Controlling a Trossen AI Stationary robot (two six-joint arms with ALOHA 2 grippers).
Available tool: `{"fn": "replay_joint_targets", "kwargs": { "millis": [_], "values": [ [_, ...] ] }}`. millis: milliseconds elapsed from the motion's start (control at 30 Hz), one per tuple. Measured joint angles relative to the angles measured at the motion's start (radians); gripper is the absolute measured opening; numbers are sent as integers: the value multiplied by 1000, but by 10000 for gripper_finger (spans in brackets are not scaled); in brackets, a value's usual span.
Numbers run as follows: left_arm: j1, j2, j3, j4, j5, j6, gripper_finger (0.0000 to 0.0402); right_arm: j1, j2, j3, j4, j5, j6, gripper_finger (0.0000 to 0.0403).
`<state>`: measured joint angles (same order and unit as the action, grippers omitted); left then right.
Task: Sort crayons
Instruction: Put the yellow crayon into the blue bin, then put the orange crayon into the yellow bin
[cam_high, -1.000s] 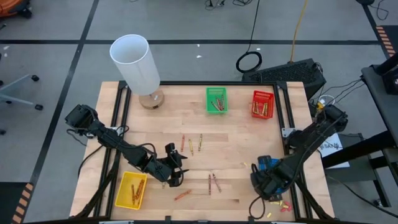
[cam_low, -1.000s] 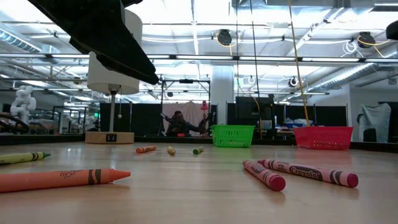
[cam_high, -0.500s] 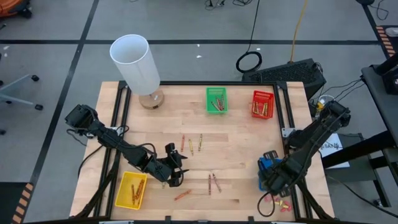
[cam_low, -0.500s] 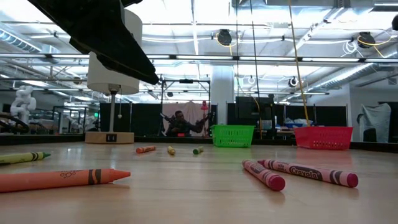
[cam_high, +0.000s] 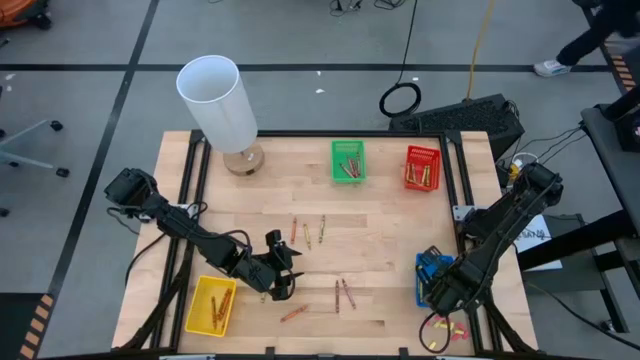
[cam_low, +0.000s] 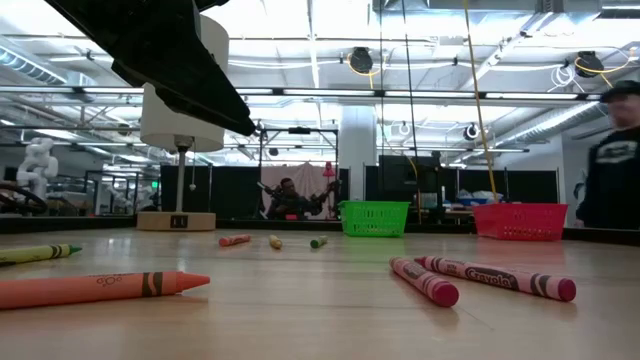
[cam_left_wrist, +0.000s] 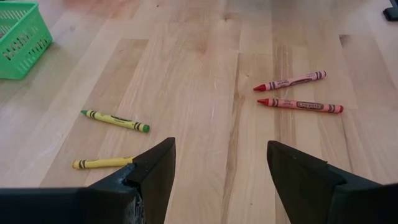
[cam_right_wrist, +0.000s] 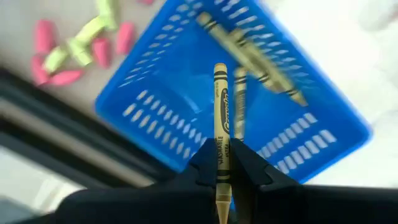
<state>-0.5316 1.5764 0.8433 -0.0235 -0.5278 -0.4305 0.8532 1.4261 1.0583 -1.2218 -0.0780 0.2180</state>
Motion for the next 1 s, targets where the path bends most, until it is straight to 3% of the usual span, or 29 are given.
{"fn": "replay_joint_targets", "kwargs": {
  "millis": [233, 500, 700, 1000],
  "values": [
    [0, 0, 0, 0, 0, 0, 251, 23, 0, -12, 27, 28, 31, 72],
    [2, 0, 0, 0, 0, 1, 251, 27, 0, 26, -91, 94, 145, 157],
    [17, 0, 0, 2, 0, 1, 251, 26, 0, 141, -120, 230, 261, 159],
    [27, 0, 0, 20, 0, 21, 251, 26, 0, 196, 110, 609, 355, 144]
  ]
}}
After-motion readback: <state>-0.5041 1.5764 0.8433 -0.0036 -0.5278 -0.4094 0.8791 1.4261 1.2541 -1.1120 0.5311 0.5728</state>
